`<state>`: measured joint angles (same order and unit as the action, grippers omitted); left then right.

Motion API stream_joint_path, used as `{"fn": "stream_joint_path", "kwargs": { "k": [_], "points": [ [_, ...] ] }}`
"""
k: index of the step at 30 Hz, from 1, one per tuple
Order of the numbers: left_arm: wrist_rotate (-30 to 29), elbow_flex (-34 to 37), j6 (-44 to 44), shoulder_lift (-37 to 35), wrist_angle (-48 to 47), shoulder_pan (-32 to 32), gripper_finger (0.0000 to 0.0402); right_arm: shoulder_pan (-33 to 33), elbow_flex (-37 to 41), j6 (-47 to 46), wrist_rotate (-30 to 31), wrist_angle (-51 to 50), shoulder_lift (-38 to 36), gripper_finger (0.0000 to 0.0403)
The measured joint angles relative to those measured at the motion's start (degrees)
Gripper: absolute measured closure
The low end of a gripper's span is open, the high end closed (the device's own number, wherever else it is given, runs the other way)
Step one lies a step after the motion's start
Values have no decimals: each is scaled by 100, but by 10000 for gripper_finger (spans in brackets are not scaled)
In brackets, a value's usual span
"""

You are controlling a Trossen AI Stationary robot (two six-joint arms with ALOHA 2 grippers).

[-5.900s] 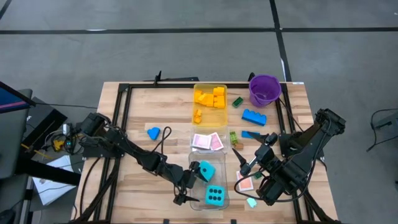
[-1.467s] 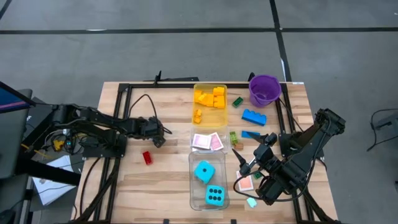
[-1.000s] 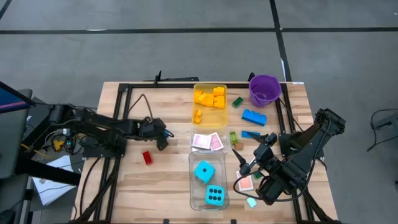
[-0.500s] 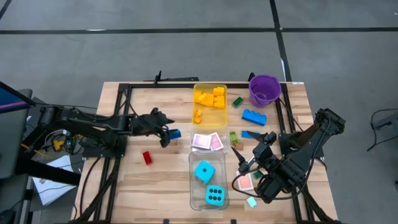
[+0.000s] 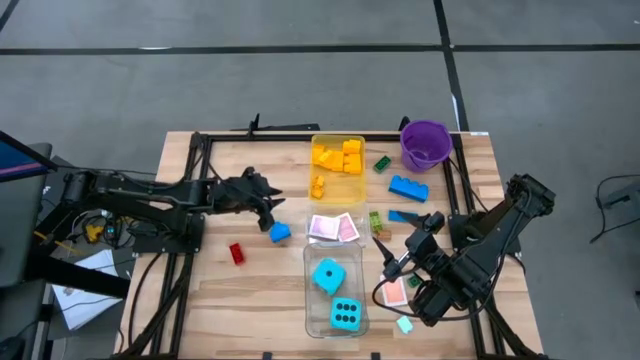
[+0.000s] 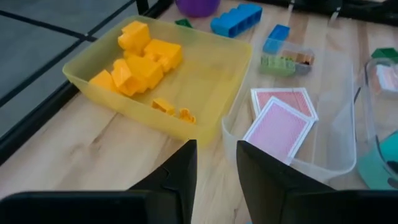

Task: Pick & Place Toys
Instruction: Put the blue game piece into the yellow bin

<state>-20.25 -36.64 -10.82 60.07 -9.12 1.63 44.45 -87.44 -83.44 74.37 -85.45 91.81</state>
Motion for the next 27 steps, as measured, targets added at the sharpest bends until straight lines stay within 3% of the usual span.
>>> {"fn": "stream_joint_path", "kwargs": {
  "k": [9, 14, 18, 27],
  "points": [
    [-5, 0, -38, 0, -168, -18, 285, 4, 0, -2, 0, 9, 0, 5],
    [-4, 0, -441, 2, -568, -62, 253, 4, 0, -2, 0, 9, 0, 5],
    [-81, 113, -589, 44, -739, -270, 194, 4, 0, -7, 0, 17, 0, 5],
    [-96, 681, -794, 42, -690, -979, 12, 4, 0, -13, -10, 26, 0, 5]
  ]
}}
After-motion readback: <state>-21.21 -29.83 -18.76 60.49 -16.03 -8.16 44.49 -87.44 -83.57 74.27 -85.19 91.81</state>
